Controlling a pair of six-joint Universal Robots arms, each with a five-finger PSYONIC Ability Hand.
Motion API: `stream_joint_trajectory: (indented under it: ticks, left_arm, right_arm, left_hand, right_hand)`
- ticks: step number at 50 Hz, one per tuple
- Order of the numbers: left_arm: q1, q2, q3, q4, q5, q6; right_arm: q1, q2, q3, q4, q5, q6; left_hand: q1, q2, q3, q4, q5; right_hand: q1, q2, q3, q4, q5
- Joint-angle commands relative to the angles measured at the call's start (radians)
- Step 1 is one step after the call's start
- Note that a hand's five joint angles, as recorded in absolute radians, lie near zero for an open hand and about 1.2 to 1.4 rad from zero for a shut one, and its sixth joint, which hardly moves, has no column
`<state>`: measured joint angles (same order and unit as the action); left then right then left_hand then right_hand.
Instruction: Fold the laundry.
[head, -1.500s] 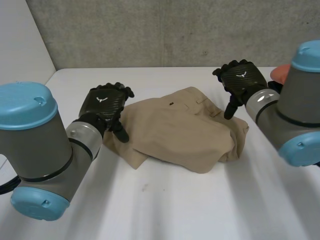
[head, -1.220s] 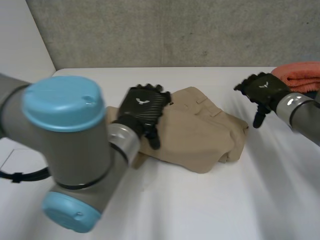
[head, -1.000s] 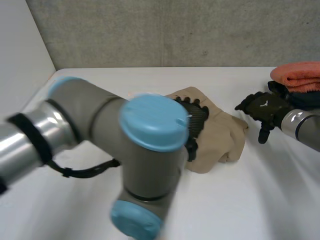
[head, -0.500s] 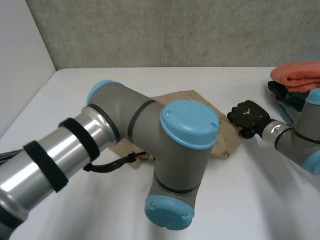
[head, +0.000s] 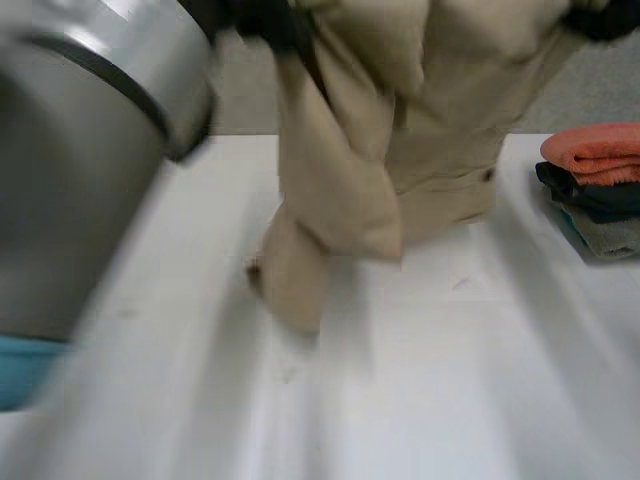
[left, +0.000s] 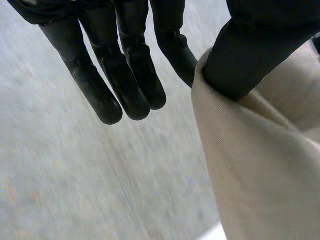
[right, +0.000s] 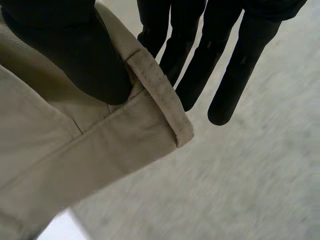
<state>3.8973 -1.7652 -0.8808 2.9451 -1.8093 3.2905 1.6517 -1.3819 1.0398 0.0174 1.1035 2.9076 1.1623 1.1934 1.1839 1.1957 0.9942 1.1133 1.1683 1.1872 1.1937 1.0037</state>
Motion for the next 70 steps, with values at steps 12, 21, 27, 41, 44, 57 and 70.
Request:
stream_joint_trajectory:
  ticks: [12, 21, 27, 41, 44, 57, 70]
  left_arm:
    - [0.191, -0.21, 0.157, -0.075, 0.081, -0.085]
    - [0.254, -0.627, 0.436, -0.024, 0.076, -0.078]
    - [0.289, -0.908, 0.75, -0.043, 0.015, -0.013]
    - [0.358, -0.992, 0.856, -0.035, -0.004, 0.001]
    - [0.367, -0.929, 0.782, -0.029, -0.025, 0.007]
    - [0.372, -0.516, 0.263, -0.06, -0.001, 0.135]
    - [0.329, -0.096, -0.427, -0.204, 0.323, 0.129]
  right_arm:
    - [0.318, 0.176, -0.138, -0.019, 0.287, -0.06]
    - [0.437, 0.464, -0.208, -0.146, 0.562, -0.149]
    - [0.499, 0.678, -0.277, -0.375, 0.736, -0.283]
    - [0.49, 0.894, -0.498, -0.505, 0.739, -0.42]
    - [0.465, 0.839, -0.492, -0.424, 0.698, -0.354]
    - [0.333, 0.522, -0.293, 0.019, 0.366, -0.26]
    - [0.165, 0.331, 0.031, 0.447, 0.085, -0.439]
  left_hand:
    - [0.234, 0.203, 0.212, 0.201, 0.228]
    - [0.234, 0.203, 0.212, 0.201, 0.228]
    - [0.234, 0.203, 0.212, 0.201, 0.228]
    - [-0.988, -1.019, -1.009, -1.021, -0.994]
    - [-0.988, -1.019, -1.009, -1.021, -0.994]
    - [-0.988, -1.019, -1.009, -1.021, -0.994]
    - [-0.988, -1.019, -1.009, -1.021, -0.994]
  right_hand:
    - [0.283, 0.228, 0.209, 0.203, 0.218]
    - [0.283, 0.228, 0.209, 0.203, 0.218]
    - [0.283, 0.228, 0.209, 0.203, 0.218]
    - [-0.939, -0.994, -1.013, -1.019, -1.004]
    - [-0.939, -0.994, -1.013, -1.019, -1.004]
    - [-0.939, -0.994, -1.013, -1.019, -1.004]
    - [-0.93, -0.985, -1.004, -1.011, -0.995]
